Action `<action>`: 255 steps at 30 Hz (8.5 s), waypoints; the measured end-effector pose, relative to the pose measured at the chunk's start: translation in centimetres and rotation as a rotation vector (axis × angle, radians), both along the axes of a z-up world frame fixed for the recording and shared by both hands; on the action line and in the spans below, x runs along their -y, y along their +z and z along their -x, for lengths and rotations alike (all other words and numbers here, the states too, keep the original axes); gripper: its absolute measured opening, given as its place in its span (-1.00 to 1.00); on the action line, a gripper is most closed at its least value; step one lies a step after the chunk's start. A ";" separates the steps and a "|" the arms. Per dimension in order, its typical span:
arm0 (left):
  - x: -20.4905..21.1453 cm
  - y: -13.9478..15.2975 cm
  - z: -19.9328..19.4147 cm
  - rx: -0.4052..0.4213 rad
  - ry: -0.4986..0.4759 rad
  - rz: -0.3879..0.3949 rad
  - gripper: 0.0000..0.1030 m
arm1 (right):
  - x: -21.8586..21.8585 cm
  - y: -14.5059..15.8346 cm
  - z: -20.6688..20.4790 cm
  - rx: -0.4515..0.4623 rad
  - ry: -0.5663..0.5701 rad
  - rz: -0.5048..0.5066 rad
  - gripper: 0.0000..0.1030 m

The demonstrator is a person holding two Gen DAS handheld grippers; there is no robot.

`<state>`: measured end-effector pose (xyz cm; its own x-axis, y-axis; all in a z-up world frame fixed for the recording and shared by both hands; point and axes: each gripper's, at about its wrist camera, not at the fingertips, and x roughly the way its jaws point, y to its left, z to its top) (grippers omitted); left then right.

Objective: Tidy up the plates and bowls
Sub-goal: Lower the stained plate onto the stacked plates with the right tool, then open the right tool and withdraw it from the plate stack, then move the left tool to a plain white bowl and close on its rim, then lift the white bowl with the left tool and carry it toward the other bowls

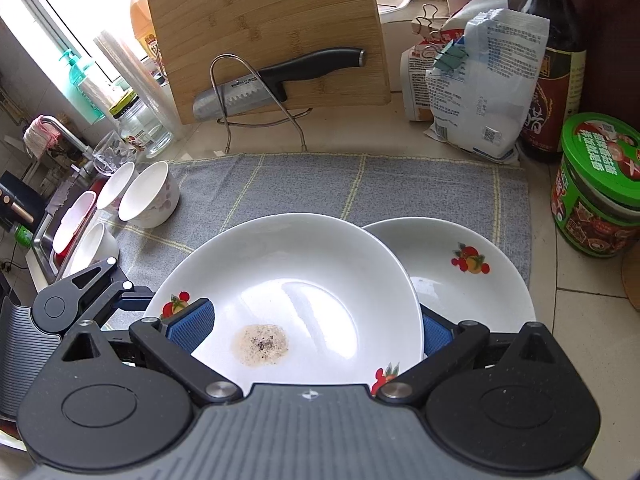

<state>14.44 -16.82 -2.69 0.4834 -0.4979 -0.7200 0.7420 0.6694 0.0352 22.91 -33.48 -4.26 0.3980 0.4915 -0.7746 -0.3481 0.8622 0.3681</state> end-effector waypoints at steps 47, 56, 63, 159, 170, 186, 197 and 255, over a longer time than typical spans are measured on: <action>2.9 -1.5 -1.9 -0.035 -0.087 -0.060 0.98 | 4.5 -2.9 0.5 -0.056 -0.119 -0.008 1.00; 2.6 -1.7 -2.6 -0.016 -0.082 -0.062 0.96 | 5.0 -2.9 0.9 -0.060 -0.149 0.004 1.00; 2.7 -1.7 -3.1 -0.003 -0.079 -0.051 0.96 | 5.4 -2.7 1.4 -0.063 -0.171 0.007 1.00; -31.0 1.1 1.4 0.060 0.589 -0.046 0.99 | -29.8 -3.3 9.6 0.356 0.248 0.276 1.00; -36.9 -1.1 -1.5 -0.023 0.604 -0.028 0.97 | -38.1 -4.0 9.0 0.417 0.362 0.282 1.00; -37.1 -1.8 -3.8 -0.070 0.513 0.004 0.51 | -41.3 -5.0 7.4 0.449 0.421 0.301 0.92; -36.7 -2.0 -4.3 -0.116 0.458 0.031 0.13 | -41.3 -4.9 7.3 0.441 0.445 0.282 0.62; -23.7 -0.4 -3.4 -0.104 0.158 0.051 0.06 | -30.3 -2.9 11.4 0.404 0.210 0.354 0.52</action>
